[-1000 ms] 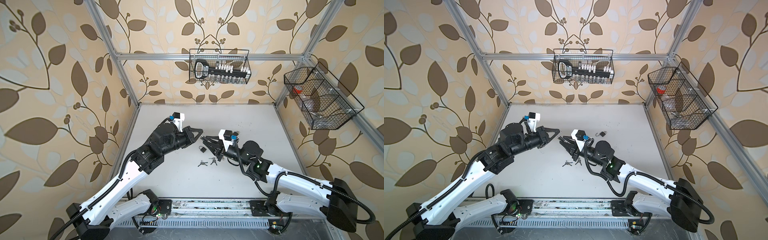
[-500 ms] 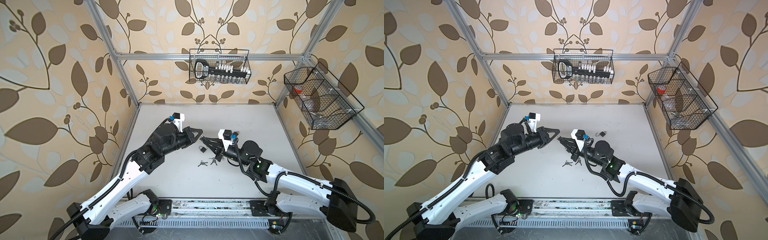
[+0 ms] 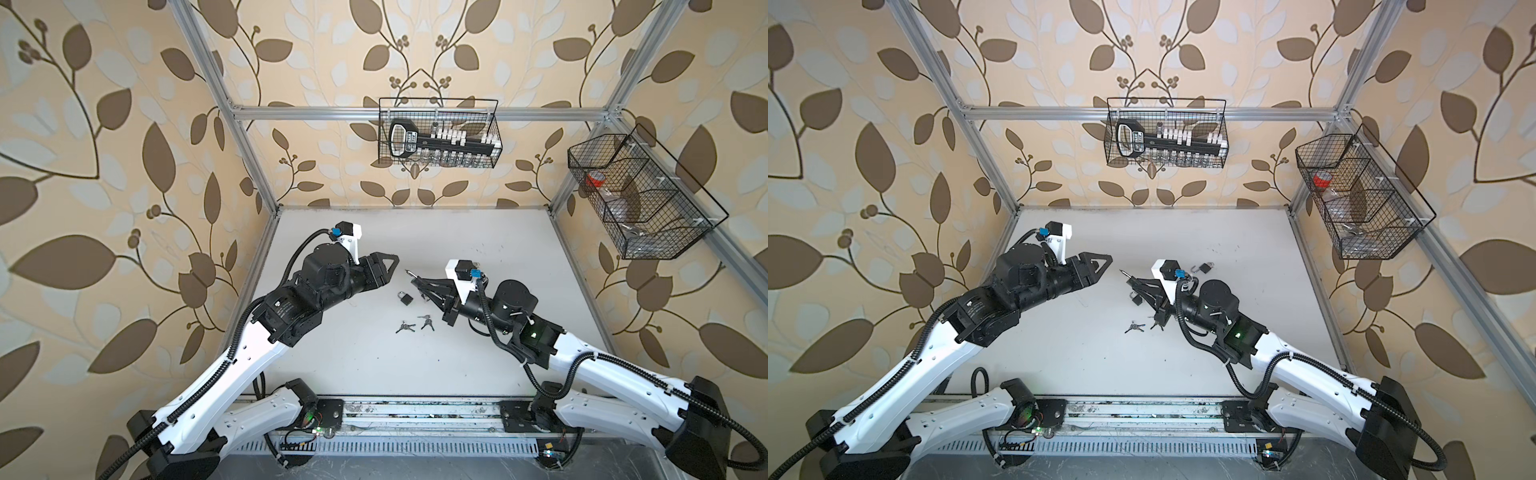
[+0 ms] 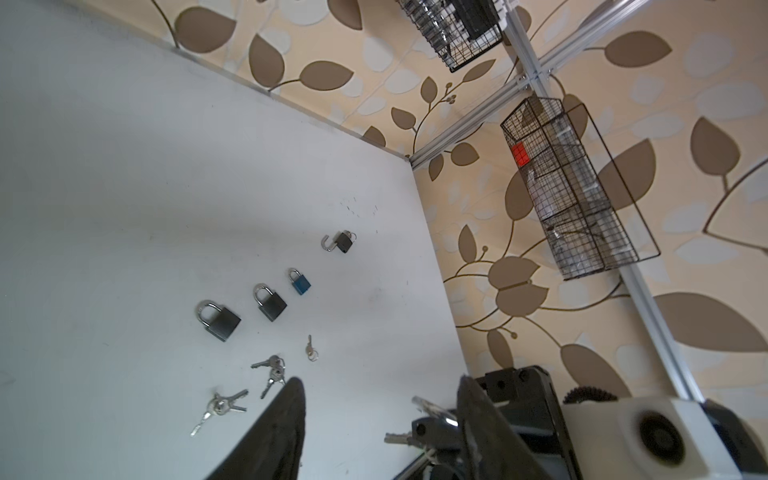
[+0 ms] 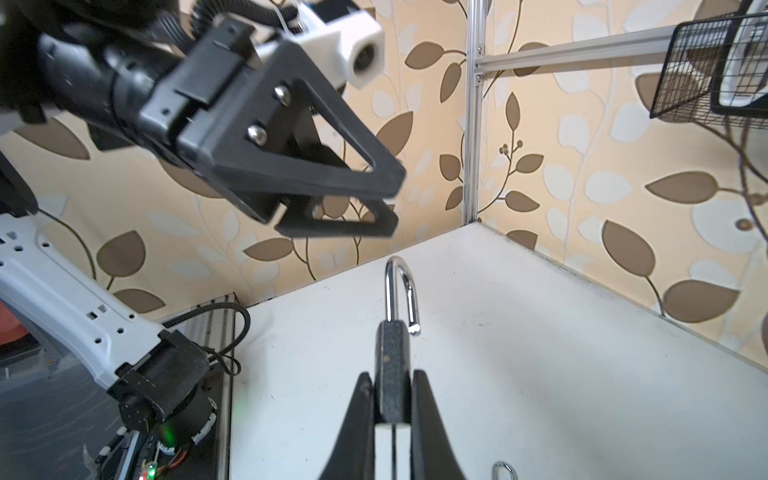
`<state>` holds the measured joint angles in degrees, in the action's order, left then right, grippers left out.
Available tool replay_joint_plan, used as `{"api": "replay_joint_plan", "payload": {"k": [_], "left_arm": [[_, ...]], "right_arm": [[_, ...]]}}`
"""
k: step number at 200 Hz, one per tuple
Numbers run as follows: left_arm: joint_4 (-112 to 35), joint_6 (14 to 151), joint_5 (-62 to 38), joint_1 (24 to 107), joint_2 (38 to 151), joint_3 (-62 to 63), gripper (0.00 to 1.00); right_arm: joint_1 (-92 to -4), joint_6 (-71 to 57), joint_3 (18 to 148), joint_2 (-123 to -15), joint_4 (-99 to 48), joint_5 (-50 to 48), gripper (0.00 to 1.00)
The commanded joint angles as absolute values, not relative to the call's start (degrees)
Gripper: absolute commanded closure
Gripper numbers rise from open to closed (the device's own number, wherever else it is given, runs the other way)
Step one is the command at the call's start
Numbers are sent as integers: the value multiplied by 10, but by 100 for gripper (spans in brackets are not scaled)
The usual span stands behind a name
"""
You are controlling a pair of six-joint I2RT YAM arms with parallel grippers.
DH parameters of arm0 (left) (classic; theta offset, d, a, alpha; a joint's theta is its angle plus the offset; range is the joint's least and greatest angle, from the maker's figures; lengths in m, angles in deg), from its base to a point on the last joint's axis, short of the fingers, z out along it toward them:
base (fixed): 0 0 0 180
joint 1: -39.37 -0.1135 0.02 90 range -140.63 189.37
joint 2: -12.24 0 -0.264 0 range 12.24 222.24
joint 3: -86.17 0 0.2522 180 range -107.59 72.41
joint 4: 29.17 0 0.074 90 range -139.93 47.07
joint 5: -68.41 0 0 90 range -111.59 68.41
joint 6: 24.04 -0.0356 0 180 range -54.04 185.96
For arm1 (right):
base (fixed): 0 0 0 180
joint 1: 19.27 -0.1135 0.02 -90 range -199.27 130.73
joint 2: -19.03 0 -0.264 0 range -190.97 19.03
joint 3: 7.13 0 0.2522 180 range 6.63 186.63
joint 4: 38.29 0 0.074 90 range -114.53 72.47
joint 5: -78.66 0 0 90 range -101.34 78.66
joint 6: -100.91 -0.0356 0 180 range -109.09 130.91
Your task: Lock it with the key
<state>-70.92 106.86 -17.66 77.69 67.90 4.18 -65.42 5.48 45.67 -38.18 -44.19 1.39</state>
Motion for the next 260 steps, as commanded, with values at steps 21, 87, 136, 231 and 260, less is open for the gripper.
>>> {"api": "replay_joint_plan", "payload": {"k": [21, 87, 136, 231, 260], "left_arm": [[-773, 960, -172, 782, 704, -7, 43], [-737, 934, -53, 782, 771, -18, 54], [-731, 941, -53, 782, 785, -3, 57], [-703, 947, 2, 782, 793, 23, 72], [-684, 946, 20, 783, 781, 37, 76]], "right_arm": [[-613, 98, 469, -355, -366, 75, 100], [-592, 137, 499, -369, -311, 175, 100], [-592, 137, 494, -357, -315, 180, 100], [-592, 126, 493, -329, -329, 168, 100], [-592, 122, 489, -320, -332, 152, 100]]}}
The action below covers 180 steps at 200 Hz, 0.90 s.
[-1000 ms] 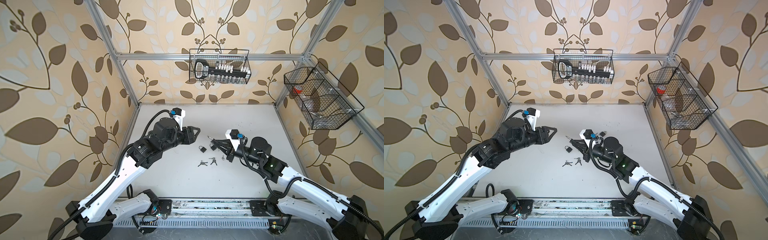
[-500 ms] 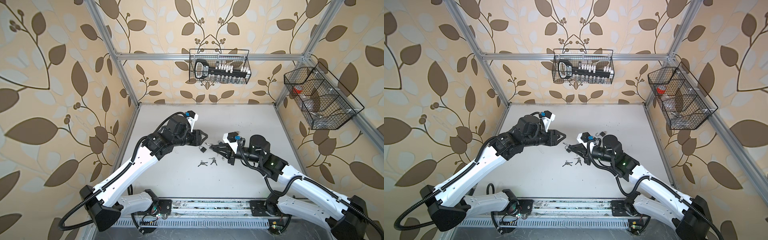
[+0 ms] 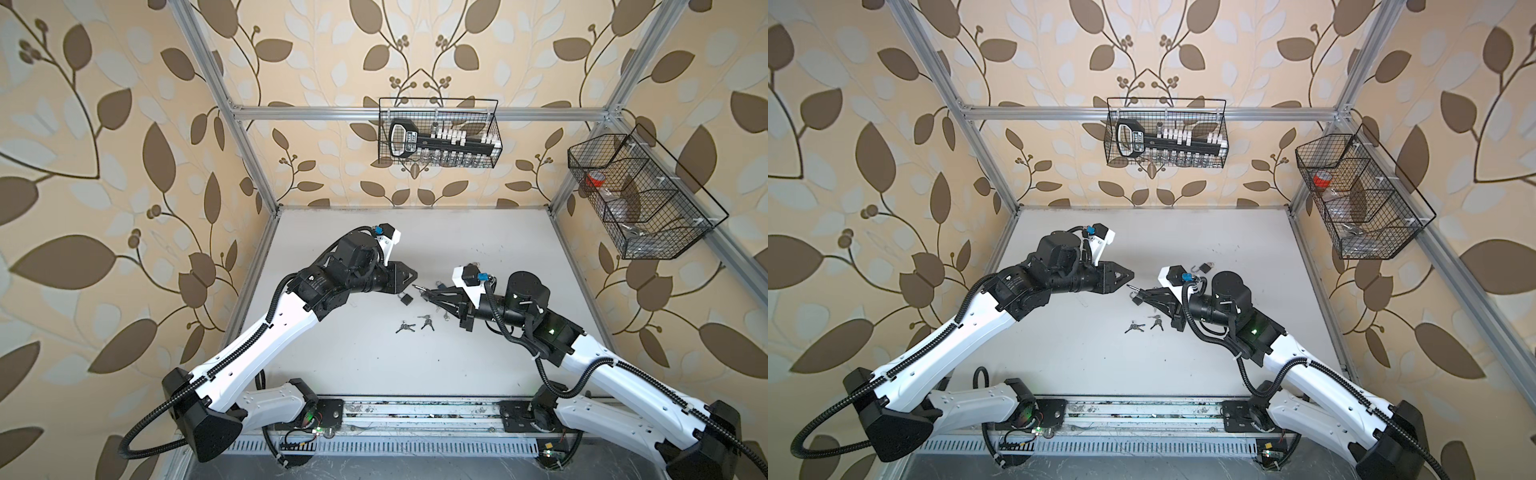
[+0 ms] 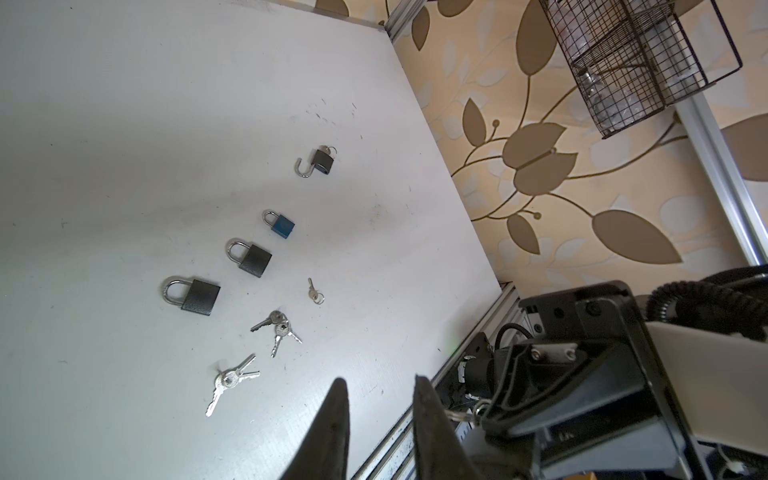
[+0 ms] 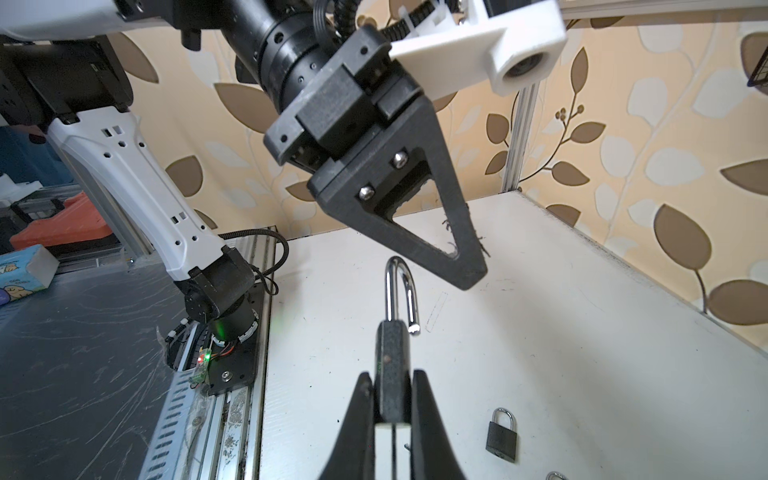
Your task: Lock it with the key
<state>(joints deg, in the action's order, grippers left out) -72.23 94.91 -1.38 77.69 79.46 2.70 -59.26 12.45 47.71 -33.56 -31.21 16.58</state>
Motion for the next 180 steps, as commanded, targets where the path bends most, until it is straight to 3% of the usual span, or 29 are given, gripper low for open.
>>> {"api": "replay_joint_plan", "payload": {"k": [1, 77, 115, 141, 180], "left_arm": [[-684, 946, 20, 782, 781, 37, 76], [-676, 934, -8, 782, 738, 46, 79], [-651, 922, -7, 782, 707, 55, 72], [-575, 895, 50, 782, 665, 91, 58], [-602, 845, 80, 782, 666, 65, 50]], "right_arm": [[-592, 122, 489, -320, -333, 151, 100], [-592, 111, 490, -308, -321, 134, 100], [-592, 111, 506, -324, -292, 188, 100], [-569, 55, 525, -342, -286, 205, 100], [-537, -7, 581, -393, -261, 354, 100]]}}
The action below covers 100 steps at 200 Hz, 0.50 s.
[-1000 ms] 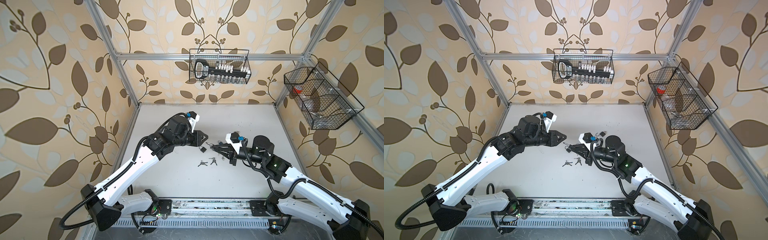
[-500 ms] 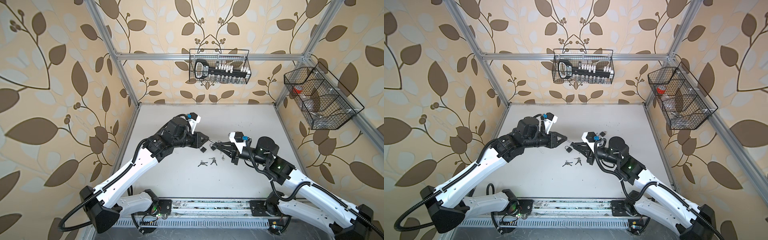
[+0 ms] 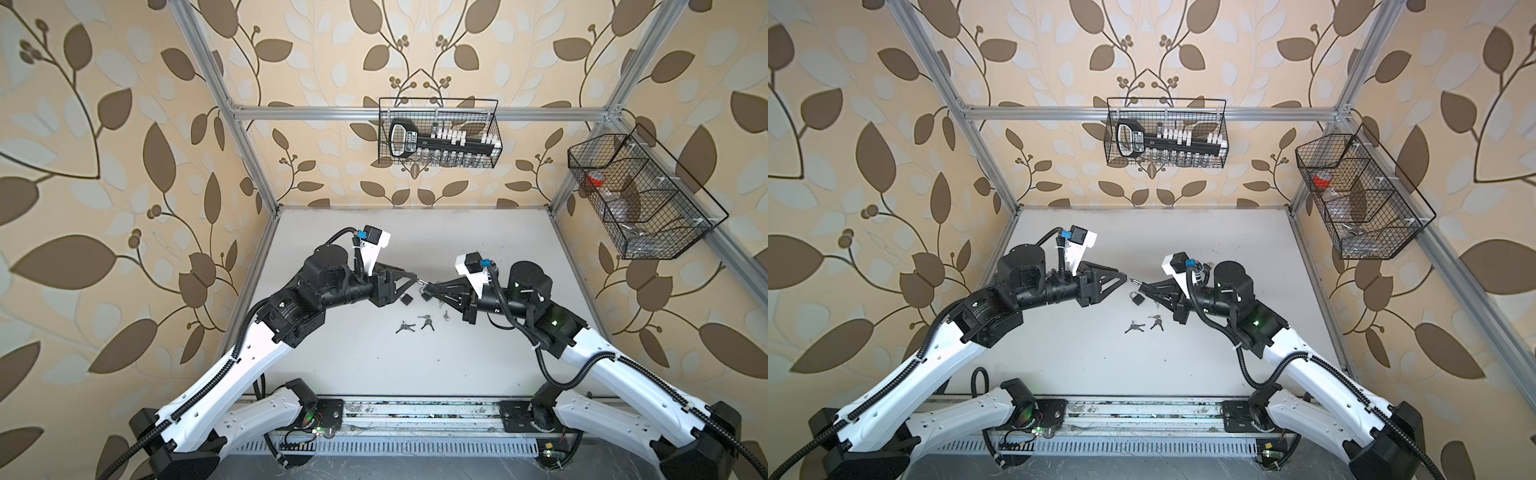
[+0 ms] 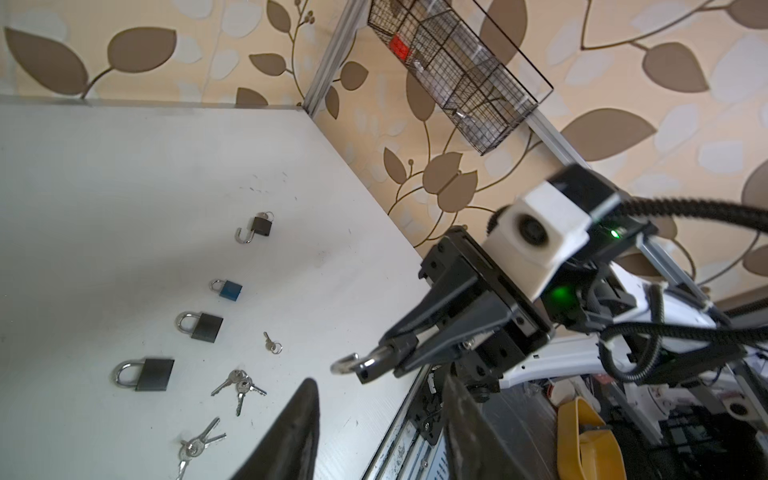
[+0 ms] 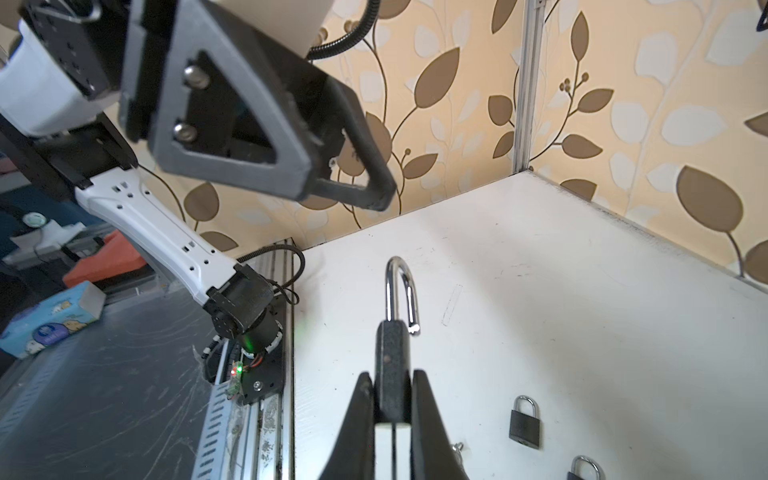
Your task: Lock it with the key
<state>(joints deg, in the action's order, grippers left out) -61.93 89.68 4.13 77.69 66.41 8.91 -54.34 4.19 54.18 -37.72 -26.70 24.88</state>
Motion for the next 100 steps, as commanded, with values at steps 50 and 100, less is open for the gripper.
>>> {"api": "replay_joint_plan", "payload": {"k": [50, 100], "left_arm": [[-645, 826, 99, 782, 698, 37, 50], [-624, 827, 162, 782, 698, 43, 65]], "right_arm": [[-529, -34, 598, -399, -267, 423, 100], [-499, -63, 601, -396, -273, 444, 100]]}}
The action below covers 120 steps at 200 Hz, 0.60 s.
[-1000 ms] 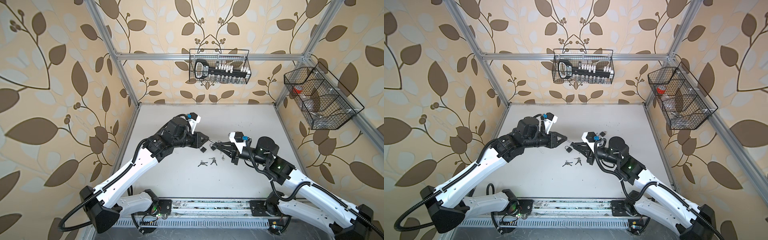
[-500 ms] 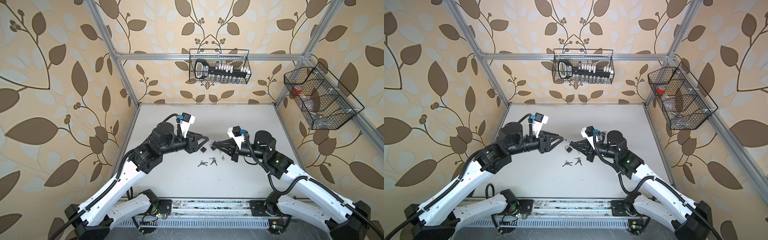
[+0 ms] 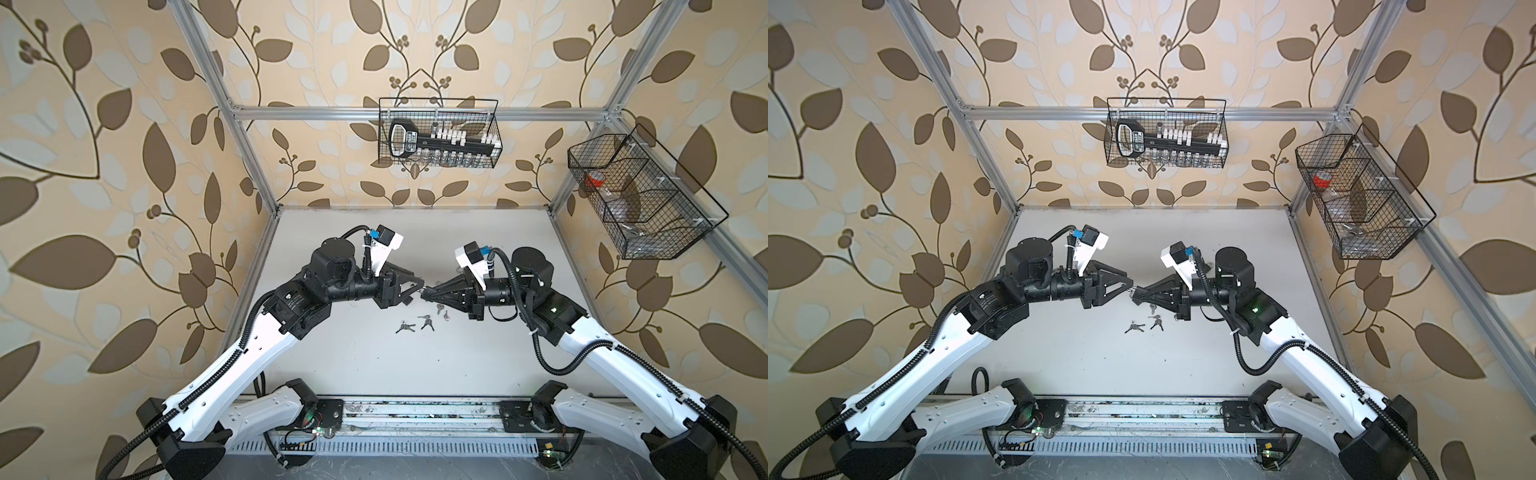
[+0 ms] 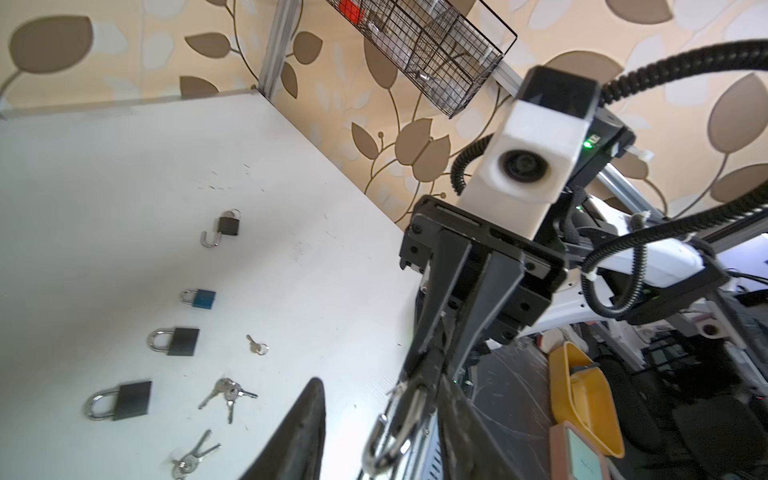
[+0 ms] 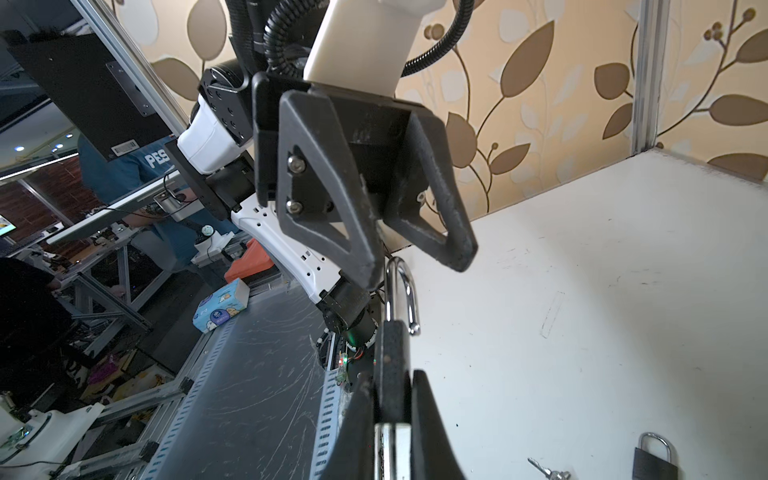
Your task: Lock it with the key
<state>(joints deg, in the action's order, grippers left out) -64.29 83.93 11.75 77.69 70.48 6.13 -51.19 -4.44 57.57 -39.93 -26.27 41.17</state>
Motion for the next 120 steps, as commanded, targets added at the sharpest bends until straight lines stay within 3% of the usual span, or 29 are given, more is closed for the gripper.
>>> {"api": "replay_joint_plan", "payload": {"k": [1, 38, 81, 120], "left_arm": [[-624, 828, 162, 782, 698, 43, 65], [-618, 831, 158, 782, 693, 47, 80], [-616, 831, 158, 782, 700, 47, 84], [-615, 831, 160, 782, 702, 48, 97]], "right_arm": [[-498, -63, 601, -395, -273, 444, 100], [-484, -72, 601, -394, -273, 463, 100], [-484, -89, 600, -395, -290, 484, 100], [-484, -128, 591, -393, -332, 486, 100]]}}
